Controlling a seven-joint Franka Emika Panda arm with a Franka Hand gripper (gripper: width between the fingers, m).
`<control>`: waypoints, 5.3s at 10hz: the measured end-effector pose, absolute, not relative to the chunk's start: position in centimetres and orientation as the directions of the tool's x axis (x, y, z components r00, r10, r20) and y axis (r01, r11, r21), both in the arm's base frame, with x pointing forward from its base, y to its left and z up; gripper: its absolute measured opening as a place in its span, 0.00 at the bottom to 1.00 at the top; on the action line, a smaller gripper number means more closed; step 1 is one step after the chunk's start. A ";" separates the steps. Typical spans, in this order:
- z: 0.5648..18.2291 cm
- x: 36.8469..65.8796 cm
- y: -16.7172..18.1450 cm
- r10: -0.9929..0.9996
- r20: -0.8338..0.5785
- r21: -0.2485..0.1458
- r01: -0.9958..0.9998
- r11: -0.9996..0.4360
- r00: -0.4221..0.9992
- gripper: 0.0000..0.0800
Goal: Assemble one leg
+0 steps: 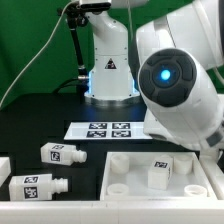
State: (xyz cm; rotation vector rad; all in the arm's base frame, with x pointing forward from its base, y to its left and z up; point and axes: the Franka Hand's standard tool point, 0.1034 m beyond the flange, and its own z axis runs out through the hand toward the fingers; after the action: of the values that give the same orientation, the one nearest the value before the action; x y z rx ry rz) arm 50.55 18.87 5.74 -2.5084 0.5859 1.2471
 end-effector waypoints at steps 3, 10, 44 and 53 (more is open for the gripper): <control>11.1 52.9 18.7 -0.212 -0.744 -0.117 -0.436 -0.892 0.633 0.35; 12.0 56.7 17.1 -0.295 -0.408 -0.200 -0.399 -0.895 0.864 0.35; 9.5 63.6 13.5 0.188 0.596 0.039 0.205 -0.978 0.781 0.35; 8.1 63.8 13.4 0.192 0.594 0.044 0.206 -0.978 0.782 0.35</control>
Offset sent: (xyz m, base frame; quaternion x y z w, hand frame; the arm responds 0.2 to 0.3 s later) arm 0.0000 0.0000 0.0000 0.0000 0.1296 0.0000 0.9916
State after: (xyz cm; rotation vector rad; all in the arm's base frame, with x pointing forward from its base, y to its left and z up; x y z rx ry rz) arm 63.79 13.39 8.15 -2.9435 -0.3287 -0.9767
